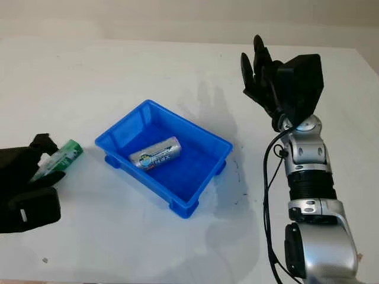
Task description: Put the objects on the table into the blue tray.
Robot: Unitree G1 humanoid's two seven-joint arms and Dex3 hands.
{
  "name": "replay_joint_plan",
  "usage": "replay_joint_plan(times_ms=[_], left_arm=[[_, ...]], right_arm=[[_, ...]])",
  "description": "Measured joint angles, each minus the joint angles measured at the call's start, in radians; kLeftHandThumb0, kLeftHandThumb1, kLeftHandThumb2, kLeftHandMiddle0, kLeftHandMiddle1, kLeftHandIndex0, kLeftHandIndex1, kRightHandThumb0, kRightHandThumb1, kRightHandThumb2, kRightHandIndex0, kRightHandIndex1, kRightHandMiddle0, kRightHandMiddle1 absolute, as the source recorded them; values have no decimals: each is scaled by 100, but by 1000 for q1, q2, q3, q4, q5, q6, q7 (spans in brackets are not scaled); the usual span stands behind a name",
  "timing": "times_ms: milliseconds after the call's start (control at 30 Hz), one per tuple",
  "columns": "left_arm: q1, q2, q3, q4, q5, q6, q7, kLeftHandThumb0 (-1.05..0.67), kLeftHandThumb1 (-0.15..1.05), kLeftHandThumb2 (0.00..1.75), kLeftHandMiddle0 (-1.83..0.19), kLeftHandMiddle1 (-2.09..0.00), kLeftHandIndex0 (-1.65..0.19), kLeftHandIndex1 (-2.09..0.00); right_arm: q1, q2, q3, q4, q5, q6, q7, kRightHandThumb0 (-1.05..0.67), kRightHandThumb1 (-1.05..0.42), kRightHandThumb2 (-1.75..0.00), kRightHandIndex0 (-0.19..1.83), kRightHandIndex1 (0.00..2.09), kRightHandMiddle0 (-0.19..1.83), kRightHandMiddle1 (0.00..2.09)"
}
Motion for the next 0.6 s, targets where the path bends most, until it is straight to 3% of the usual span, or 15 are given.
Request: replay_joint_plan(times_ms=[33, 100, 200, 267, 467, 600], left_arm=[[-4, 1, 4, 3, 2, -12, 0, -38, 105, 55, -95, -209, -42, -209], [-21, 2, 19, 1, 3, -3, -25, -39, 105, 55, -88, -209, -23, -209], [-73, 2, 49, -20, 11, 45, -68, -39, 105, 53, -52, -209, 9, -209], [-114, 2, 77, -32, 14, 64, -73, -40, 105, 54, -40, -209, 17, -209], [-259, -4, 147, -49, -2, 109, -69, -40, 105, 45, -49, -209, 0, -209], [-335, -4, 181, -51, -23, 89, -48, -41, 105, 40, -36, -209, -5, -209]], right_arm=[[0, 0, 0, 0, 1, -2, 2, -66, -105, -70, -19, 0, -19, 0], [0, 0, 0, 1, 2, -6, 3, -66, -105, -69, -19, 0, -19, 0], [0, 0, 0, 1, 1, -7, 3, -66, -105, -69, -19, 0, -19, 0], [0, -1, 0, 2, 1, -7, 3, -66, -105, -68, -19, 0, -19, 0], [0, -1, 0, 7, 1, -8, 2, -68, -105, -67, -19, 0, -19, 0], [0, -1, 1, 11, -1, -13, 5, -66, -105, -69, -19, 0, -19, 0]])
